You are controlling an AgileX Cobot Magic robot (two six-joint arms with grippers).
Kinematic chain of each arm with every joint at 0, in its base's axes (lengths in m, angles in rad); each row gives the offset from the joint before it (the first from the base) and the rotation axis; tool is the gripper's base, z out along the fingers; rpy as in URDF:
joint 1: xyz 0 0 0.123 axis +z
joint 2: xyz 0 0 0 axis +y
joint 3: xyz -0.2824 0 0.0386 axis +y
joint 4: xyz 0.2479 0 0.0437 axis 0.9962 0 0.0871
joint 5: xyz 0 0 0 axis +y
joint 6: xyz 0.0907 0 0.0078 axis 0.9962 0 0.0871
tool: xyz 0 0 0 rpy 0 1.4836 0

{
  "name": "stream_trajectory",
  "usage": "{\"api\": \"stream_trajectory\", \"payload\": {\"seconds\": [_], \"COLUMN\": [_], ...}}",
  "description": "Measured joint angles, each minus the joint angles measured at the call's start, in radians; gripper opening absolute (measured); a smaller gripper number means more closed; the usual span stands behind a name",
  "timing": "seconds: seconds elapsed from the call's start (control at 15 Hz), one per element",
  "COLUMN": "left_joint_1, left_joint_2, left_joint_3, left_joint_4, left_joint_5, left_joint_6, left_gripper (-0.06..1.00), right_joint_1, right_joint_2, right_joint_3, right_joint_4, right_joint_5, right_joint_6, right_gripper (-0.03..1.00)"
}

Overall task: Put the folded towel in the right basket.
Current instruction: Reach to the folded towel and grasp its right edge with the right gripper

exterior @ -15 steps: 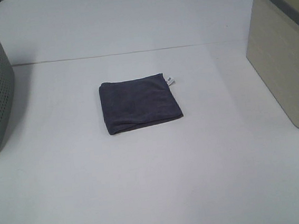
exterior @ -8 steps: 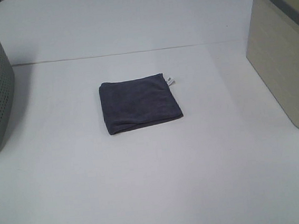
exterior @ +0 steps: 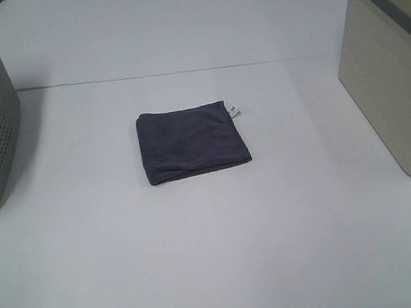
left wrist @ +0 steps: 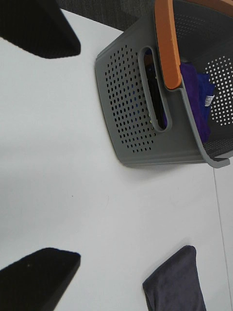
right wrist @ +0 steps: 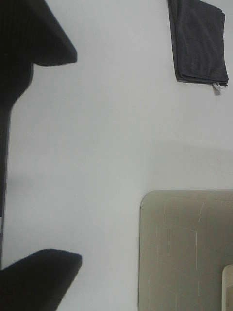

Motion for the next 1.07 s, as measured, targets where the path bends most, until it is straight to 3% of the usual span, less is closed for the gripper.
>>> {"api": "stream_trajectory", "payload": {"seconds": [0.47,0.93,1.07], "left_joint_1": [0.0,0.0,0.0], "left_joint_2": [0.0,0.0,0.0], "left_joint_3": [0.0,0.0,0.0], "left_joint_4": [0.001,0.014,0.015], "left_joint_5": [0.0,0.0,0.0], "left_joint_6": [0.0,0.0,0.0], "left_gripper": [0.99,0.99,0.99], "right_joint_1": [0.0,0.0,0.0], "right_joint_2": [0.092,0.995,1.251], "right_joint_3": [-0.055,-0.732,-0.882], "right_joint_4": [-0.001,0.137,0.319], "right_joint_5": [0.002,0.102,0.102], "right_joint_6": [-0.005,-0.008,-0.064], "right_gripper": [0.98,0.98,0.98]}}
